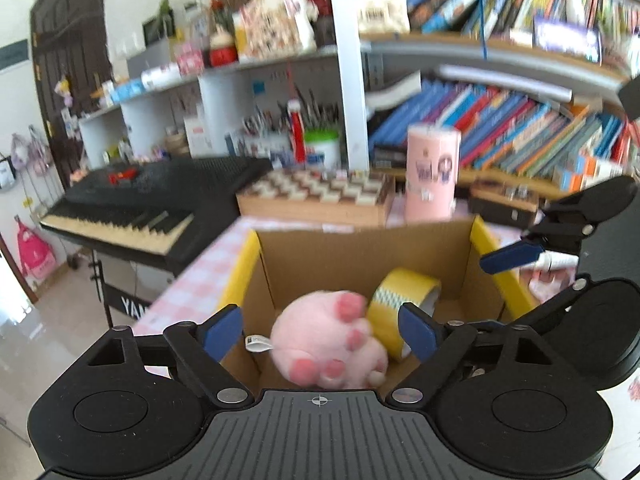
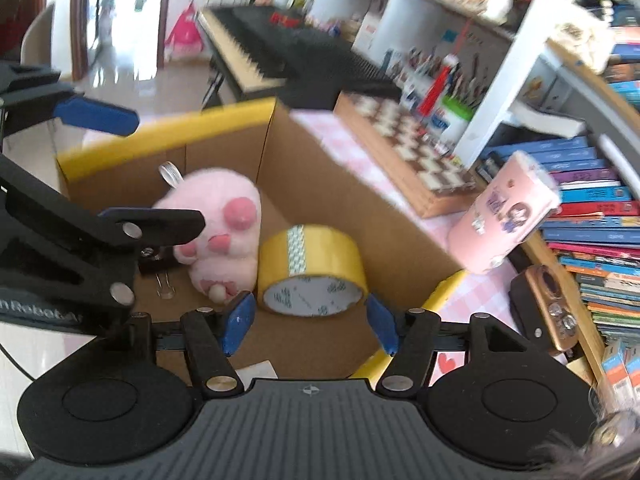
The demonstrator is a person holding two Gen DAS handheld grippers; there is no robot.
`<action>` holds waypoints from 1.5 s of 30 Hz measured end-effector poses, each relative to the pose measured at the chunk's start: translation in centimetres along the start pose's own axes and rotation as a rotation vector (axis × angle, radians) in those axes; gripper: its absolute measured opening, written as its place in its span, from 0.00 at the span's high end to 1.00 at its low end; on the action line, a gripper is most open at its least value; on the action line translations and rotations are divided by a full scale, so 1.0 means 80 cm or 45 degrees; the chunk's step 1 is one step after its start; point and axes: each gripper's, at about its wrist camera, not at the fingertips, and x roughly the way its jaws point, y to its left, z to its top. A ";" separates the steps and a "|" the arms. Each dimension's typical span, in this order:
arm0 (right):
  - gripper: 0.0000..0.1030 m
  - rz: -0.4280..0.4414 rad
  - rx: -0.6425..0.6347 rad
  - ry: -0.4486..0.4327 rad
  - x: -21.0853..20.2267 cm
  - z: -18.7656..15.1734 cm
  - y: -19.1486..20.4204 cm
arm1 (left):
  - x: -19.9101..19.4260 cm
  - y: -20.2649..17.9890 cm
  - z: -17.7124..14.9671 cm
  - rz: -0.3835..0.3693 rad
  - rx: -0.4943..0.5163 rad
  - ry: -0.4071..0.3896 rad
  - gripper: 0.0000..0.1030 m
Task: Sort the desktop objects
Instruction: 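Open both tools to drop the pig and plug into the yellow box, then withdraw both tools from the yellow box back toward the desk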
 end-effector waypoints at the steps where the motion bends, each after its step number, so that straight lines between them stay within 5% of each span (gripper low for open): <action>1: 0.40 -0.005 0.022 -0.028 -0.011 0.000 -0.001 | -0.007 0.002 0.002 0.001 -0.009 -0.020 0.14; 11: 0.35 -0.080 0.257 -0.268 -0.106 -0.013 0.008 | -0.077 0.023 0.004 0.014 -0.122 -0.168 0.09; 20: 0.35 -0.234 0.453 -0.370 -0.161 -0.044 0.028 | -0.122 0.041 -0.018 0.022 -0.194 -0.202 0.08; 32: 0.35 -0.396 0.678 -0.362 -0.206 -0.101 0.078 | -0.174 0.056 -0.070 0.029 -0.242 -0.175 0.08; 45: 0.34 -0.459 0.726 -0.248 -0.222 -0.161 0.143 | -0.206 0.054 -0.128 0.000 -0.237 -0.073 0.08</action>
